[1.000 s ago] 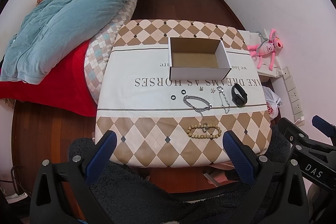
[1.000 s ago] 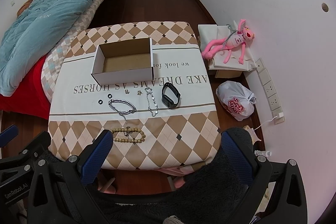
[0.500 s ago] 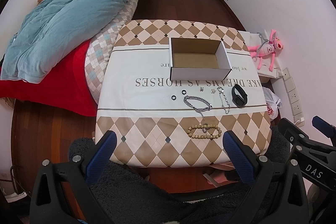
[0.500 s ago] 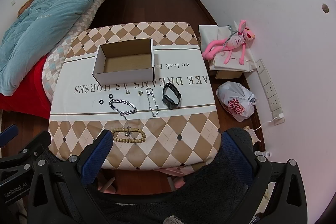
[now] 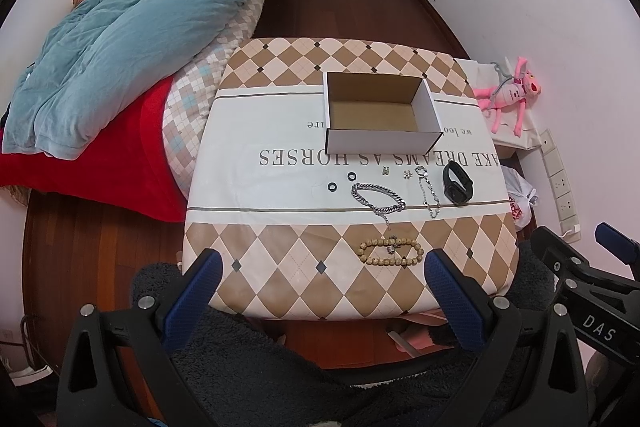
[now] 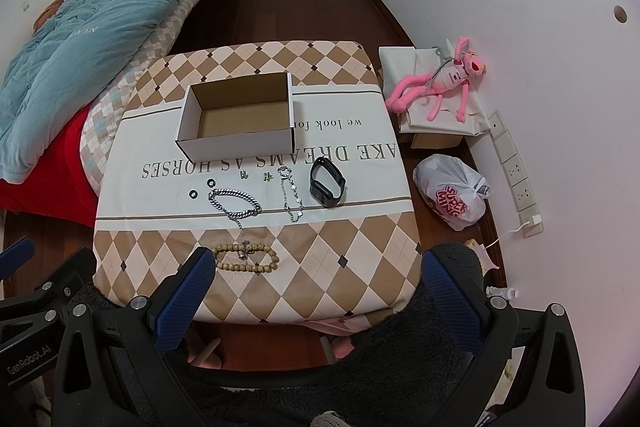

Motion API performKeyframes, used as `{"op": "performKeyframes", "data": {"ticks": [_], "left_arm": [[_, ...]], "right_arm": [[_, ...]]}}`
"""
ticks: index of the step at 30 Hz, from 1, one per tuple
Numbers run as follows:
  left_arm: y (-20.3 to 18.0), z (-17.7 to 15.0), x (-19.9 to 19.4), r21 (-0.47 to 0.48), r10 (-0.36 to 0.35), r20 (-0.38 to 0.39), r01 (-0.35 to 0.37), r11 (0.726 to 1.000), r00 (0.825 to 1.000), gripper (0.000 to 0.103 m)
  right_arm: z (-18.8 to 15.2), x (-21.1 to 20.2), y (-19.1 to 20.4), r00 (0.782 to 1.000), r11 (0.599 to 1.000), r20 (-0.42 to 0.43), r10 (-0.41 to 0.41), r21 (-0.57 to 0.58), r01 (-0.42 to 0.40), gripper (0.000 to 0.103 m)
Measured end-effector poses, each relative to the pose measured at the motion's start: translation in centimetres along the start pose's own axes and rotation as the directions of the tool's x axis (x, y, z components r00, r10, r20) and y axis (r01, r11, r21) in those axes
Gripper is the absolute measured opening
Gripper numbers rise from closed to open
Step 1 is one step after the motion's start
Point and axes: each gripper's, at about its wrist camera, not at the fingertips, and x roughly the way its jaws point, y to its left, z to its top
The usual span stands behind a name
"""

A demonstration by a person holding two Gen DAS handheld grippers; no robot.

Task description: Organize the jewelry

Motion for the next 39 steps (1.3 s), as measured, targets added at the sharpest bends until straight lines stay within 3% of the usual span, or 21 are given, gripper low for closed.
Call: {"op": "performKeyframes", "data": {"ticks": [5, 10, 18, 27, 34, 36, 39], "left_arm": [[0.4, 1.4, 0.4, -0.001, 0.039, 0.024, -0.039, 0.999, 0.999, 0.103], [0.5, 3.4, 3.4, 0.011, 0.106, 0.053, -0.107, 0.994, 0.993, 0.103], [-0.8, 4.5, 12.0, 0.060, 0.149, -0.067, -0.145, 0.988, 0.987, 0.103], [-1.9, 4.9, 20.4, 0.067, 0.175, -0.192, -0.165, 0.984, 0.966, 0.103], [-2.0, 5.1, 23.4, 0.053, 0.174, -0.245, -0.166, 0.985, 0.954, 0.103], [-2.0, 5.2, 23.8, 0.051, 0.177, -0.252, -0.169, 0.984, 0.951, 0.103], [-1.7, 5.5, 24.5, 0.045, 0.174, -0.262, -0.168, 0.985, 0.949, 0.103]], "right_arm": [[0.3, 0.4, -0.2, 1.000, 1.000, -0.003, -0.002, 0.007, 0.002, 0.103], [1.7, 2.7, -1.7, 1.000, 0.999, -0.021, -0.013, 0.049, 0.014, 0.103], [3.3, 11.5, -5.0, 0.992, 0.991, -0.116, -0.042, 0.121, 0.056, 0.103], [5.5, 20.0, -7.0, 0.985, 0.987, -0.169, -0.041, 0.145, 0.066, 0.081], [6.7, 25.2, -6.1, 0.970, 0.993, -0.242, 0.025, 0.121, 0.005, 0.059], [6.7, 26.3, -5.9, 0.963, 0.993, -0.267, 0.043, 0.119, -0.011, 0.051], [6.5, 27.6, -5.6, 0.951, 0.993, -0.301, 0.070, 0.116, -0.036, 0.027]]}}
